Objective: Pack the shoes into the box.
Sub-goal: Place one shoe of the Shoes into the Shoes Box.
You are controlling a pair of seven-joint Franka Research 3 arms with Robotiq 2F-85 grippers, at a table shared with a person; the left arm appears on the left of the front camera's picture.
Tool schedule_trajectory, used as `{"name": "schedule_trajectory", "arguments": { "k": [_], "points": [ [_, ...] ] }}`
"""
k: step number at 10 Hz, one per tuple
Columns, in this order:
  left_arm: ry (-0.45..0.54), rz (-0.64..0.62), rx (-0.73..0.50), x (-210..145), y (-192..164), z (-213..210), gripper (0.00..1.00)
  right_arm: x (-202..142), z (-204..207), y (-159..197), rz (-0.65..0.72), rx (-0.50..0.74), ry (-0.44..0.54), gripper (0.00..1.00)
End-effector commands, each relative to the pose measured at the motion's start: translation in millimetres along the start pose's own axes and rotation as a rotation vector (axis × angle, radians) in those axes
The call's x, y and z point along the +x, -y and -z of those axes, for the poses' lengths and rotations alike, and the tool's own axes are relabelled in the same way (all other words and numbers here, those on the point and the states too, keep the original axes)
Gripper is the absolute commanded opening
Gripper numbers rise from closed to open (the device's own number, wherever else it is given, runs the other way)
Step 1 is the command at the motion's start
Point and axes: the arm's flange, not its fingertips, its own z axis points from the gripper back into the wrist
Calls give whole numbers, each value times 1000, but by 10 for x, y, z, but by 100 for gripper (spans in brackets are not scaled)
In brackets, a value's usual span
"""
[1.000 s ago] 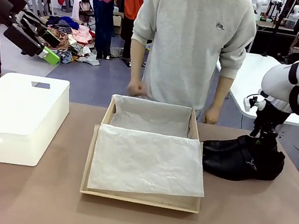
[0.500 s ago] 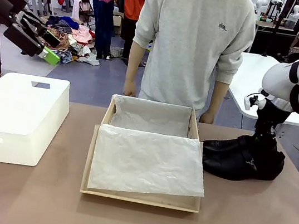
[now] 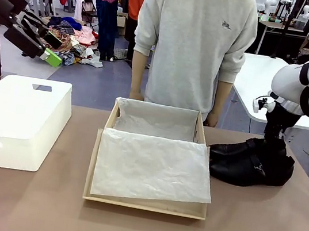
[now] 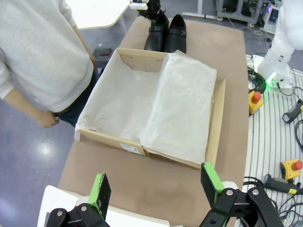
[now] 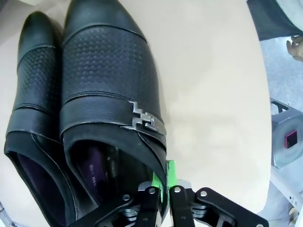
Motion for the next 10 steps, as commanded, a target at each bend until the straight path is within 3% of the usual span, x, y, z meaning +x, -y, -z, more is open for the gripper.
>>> {"name": "schedule_trajectory", "arguments": {
  "k": [1, 6, 10],
  "points": [
    [13, 8, -9, -1, -3, -3, 100, 11, -382, 40, 68, -55, 31, 0],
    [13, 8, -9, -1, -3, -3, 100, 336, -1322, -251, 135, -49, 40, 0],
    [13, 8, -9, -1, -3, -3, 100, 1071, -1824, -651, 84, -78, -8, 0]
  ]
}}
